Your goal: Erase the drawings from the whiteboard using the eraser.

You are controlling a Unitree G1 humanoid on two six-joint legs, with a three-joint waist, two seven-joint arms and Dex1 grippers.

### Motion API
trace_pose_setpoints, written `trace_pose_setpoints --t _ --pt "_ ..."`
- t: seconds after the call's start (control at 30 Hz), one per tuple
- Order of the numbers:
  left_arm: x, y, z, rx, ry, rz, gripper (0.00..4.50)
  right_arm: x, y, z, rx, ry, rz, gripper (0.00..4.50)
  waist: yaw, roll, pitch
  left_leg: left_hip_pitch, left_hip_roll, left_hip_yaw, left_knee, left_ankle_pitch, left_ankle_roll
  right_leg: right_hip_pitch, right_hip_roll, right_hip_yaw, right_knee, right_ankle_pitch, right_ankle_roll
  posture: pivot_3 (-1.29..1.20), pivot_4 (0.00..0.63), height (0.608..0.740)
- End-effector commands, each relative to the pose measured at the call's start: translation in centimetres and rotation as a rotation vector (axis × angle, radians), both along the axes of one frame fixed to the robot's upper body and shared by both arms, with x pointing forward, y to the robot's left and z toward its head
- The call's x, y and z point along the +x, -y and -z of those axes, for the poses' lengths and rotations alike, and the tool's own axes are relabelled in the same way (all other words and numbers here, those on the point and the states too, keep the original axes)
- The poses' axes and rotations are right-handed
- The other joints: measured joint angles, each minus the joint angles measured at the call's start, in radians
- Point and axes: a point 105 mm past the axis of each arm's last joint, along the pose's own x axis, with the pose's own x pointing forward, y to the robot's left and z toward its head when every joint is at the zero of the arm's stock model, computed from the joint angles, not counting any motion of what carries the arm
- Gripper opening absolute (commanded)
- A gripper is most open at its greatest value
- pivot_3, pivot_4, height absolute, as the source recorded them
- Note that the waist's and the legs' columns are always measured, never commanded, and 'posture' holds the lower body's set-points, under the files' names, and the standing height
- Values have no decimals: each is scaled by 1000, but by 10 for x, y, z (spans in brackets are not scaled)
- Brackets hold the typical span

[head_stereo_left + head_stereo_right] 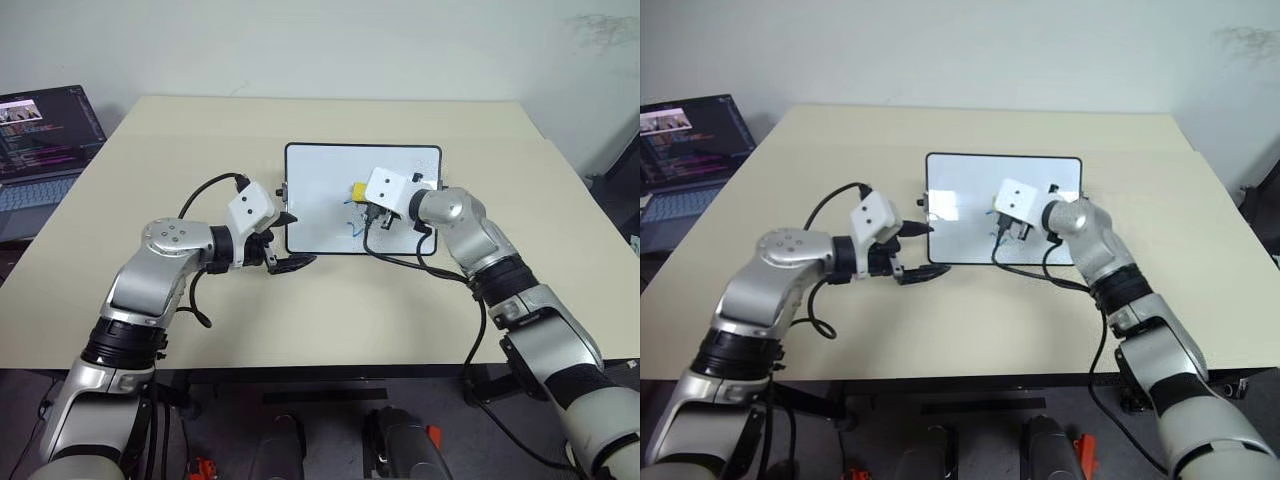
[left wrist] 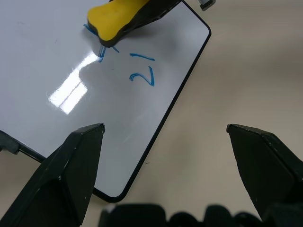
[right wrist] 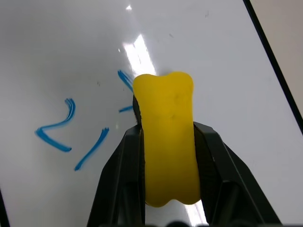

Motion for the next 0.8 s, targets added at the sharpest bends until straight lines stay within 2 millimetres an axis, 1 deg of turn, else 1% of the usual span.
trace_pose_setpoints --t 0.03,0.13,0.2,0.3,0.47,0.63,0.7,0.8 --pt "-1 3 -12 -9 56 3 4500 3 -15 -14 -12 57 -31 1049 0 0 0 0 0 0 0 0 0 0 0 0 0 0 0 0 150 740" --pt "-1 3 -13 -13 60 -1 4500 4 -22 -17 -13 68 -42 1049 -3 0 0 0 1 0 0 0 0 0 1 0 0 0 -1 0 150 740" --pt "-1 3 -13 -12 61 -2 4500 5 -19 -14 -24 62 -36 1049 -2 0 0 0 1 -1 0 0 0 0 1 0 0 0 -1 0 150 740" --pt "-1 2 -13 -12 62 -3 4500 8 -5 -7 -43 48 -5 1049 -1 0 0 0 1 0 0 0 0 0 1 0 0 0 -1 0 150 740" --pt "-1 2 -14 -14 64 -3 4500 10 34 4 -88 18 63 1048 11 0 0 0 0 -1 0 0 0 1 1 -1 0 0 -1 0 150 740" --pt "1 2 -14 -15 66 -4 4500 4 71 13 -121 -14 117 1048 17 -1 0 1 0 -1 3 0 0 5 0 0 -2 0 -1 0 150 740" --pt "1 2 -14 -17 67 -5 4500 2 80 16 -132 -22 129 1048 18 -1 0 1 0 -1 4 0 0 6 0 -1 -3 0 0 0 150 740" --pt "1 2 -14 -17 68 -6 4500 -1 83 17 -138 -25 129 1048 16 -1 0 2 0 -1 4 0 0 6 -1 -1 -3 0 0 0 150 740"
